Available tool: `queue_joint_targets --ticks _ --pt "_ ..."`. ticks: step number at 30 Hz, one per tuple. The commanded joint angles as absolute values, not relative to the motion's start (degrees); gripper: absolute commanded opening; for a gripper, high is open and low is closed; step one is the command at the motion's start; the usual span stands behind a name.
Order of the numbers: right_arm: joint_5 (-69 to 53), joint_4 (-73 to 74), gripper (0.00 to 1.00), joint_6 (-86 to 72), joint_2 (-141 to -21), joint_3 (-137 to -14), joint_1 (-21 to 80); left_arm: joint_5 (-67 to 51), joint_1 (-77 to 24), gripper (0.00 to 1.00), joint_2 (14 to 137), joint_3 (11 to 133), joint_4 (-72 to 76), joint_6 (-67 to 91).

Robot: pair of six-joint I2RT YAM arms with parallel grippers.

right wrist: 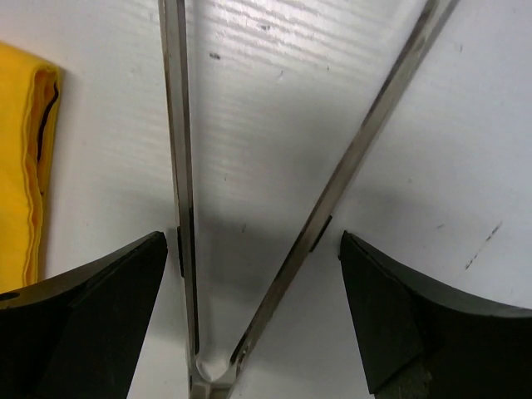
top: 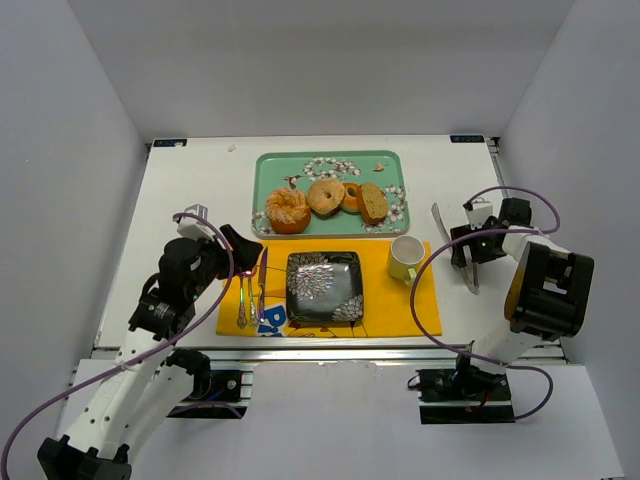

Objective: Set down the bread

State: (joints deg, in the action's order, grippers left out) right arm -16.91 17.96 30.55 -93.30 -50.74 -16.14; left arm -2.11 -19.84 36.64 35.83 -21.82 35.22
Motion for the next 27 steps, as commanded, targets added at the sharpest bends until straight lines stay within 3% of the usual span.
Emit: queue_joint_targets --ticks 1,6,8,9,12,16,20,27 --pt "-14.2 12.5 0.89 29.0 -95.0 -49.5 -14.7 -2.1 -20.0 0.89 36.4 38.4 -20.7 35.2" --pt "-12.7 10.5 0.75 28.7 -96.5 -49.6 -14.6 -1.8 -19.9 0.89 35.7 38.8 -22.0 35.9" --pt "-12.7 10.6 0.6 29.7 -96.8 -49.7 -14.6 -1.4 -20.0 0.89 35.2 38.8 -22.3 35.9" --pt "-13.0 10.8 0.48 30.0 -96.8 -49.7 -14.6 -1.2 -20.0 0.89 34.7 38.8 -22.6 36.1" --pt "-14.1 12.3 0.28 31.4 -95.6 -50.0 -14.6 -0.8 -20.0 0.89 33.8 39.1 -23.5 36.4" --pt "-18.5 15.2 0.1 31.1 -91.4 -53.1 -14.7 -0.8 -20.0 0.89 32.5 39.3 -24.2 36.8" --pt "-31.3 21.5 0.09 28.2 -87.2 -60.8 -13.5 -0.9 -20.0 0.89 31.6 39.5 -24.7 37.3" --pt "-36.0 23.5 0.33 22.4 -85.2 -71.5 -1.4 -0.9 -20.0 0.89 31.6 40.3 -24.7 37.3"
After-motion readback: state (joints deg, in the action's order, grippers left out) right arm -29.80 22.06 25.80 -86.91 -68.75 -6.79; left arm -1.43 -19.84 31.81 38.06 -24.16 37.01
